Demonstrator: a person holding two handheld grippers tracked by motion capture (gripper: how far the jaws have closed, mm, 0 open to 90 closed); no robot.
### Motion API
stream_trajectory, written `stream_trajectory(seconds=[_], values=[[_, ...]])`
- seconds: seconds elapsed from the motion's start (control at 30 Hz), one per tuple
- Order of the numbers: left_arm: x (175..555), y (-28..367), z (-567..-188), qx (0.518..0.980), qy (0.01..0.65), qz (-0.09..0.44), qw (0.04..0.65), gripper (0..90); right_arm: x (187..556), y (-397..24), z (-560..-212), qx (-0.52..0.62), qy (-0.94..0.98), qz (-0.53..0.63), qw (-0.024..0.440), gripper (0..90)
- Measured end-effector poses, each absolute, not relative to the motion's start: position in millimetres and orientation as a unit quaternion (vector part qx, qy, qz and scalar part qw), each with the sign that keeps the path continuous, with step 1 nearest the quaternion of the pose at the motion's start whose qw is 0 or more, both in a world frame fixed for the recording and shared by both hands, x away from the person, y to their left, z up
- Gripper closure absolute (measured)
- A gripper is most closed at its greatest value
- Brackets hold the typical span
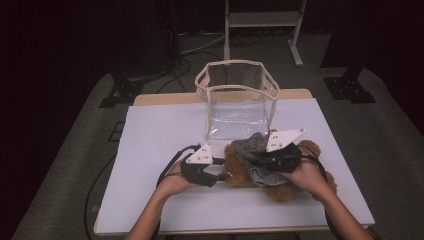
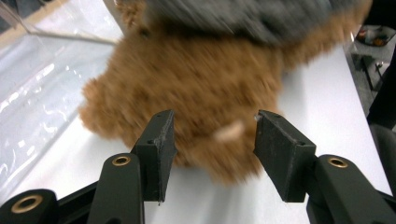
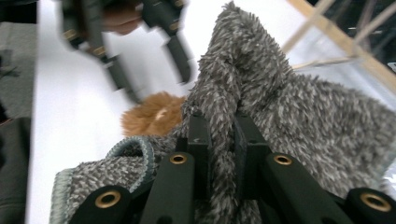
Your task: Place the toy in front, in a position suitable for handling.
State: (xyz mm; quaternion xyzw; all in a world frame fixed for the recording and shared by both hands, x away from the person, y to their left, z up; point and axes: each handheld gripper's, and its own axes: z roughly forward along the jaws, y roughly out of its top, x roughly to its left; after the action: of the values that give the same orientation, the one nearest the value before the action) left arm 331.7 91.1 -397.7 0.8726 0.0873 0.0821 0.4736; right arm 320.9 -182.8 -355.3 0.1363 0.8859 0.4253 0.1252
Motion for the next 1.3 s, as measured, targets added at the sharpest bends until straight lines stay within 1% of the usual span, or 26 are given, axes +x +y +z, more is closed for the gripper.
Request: stream_trajectory(seconds=[0.03, 0.1, 0.2, 0.4, 0.53, 0.63, 0.7, 0.77, 0.87, 0.9, 1.07, 1.17, 1.3], values=[[333, 87, -396, 0.871, 0.085, 0.081, 0.477, 47.1, 314, -181, -356, 0.128, 0.890, 0.422, 0.116, 78.6], [333, 84, -396, 0.871, 0.083, 0.077, 0.479, 47.0, 313, -180, -355, 0.124, 0.891, 0.421, 0.115, 78.7], [330, 69, -403, 0.883, 0.063, 0.069, 0.461, 46.0, 310, -176, -349, 0.120, 0.889, 0.427, 0.114, 78.5], [327, 66, -404, 0.886, 0.057, 0.059, 0.457, 46.1, 321, -174, -343, 0.127, 0.884, 0.434, 0.119, 78.4], [321, 67, -405, 0.892, 0.037, 0.049, 0.448, 46.8, 330, -175, -337, 0.130, 0.886, 0.425, 0.131, 78.4], [320, 68, -403, 0.892, 0.037, 0.053, 0.448, 46.5, 333, -179, -338, 0.136, 0.886, 0.423, 0.130, 78.3], [320, 70, -400, 0.889, 0.039, 0.062, 0.453, 46.6, 334, -185, -340, 0.144, 0.884, 0.428, 0.120, 78.4], [322, 72, -394, 0.878, 0.050, 0.075, 0.470, 46.6, 328, -189, -344, 0.144, 0.882, 0.437, 0.104, 78.6], [323, 70, -392, 0.873, 0.061, 0.080, 0.478, 46.0, 321, -187, -346, 0.132, 0.885, 0.437, 0.090, 78.6], [323, 68, -395, 0.877, 0.056, 0.075, 0.471, 45.9, 317, -184, -346, 0.123, 0.888, 0.434, 0.088, 78.6], [319, 65, -399, 0.881, 0.049, 0.065, 0.466, 45.6, 321, -187, -343, 0.131, 0.887, 0.430, 0.104, 78.6], [318, 67, -398, 0.883, 0.041, 0.061, 0.464, 46.0, 328, -202, -343, 0.150, 0.886, 0.426, 0.110, 78.6], [318, 70, -394, 0.874, 0.048, 0.082, 0.477, 45.2, 326, -209, -352, 0.159, 0.888, 0.419, 0.101, 78.6]])
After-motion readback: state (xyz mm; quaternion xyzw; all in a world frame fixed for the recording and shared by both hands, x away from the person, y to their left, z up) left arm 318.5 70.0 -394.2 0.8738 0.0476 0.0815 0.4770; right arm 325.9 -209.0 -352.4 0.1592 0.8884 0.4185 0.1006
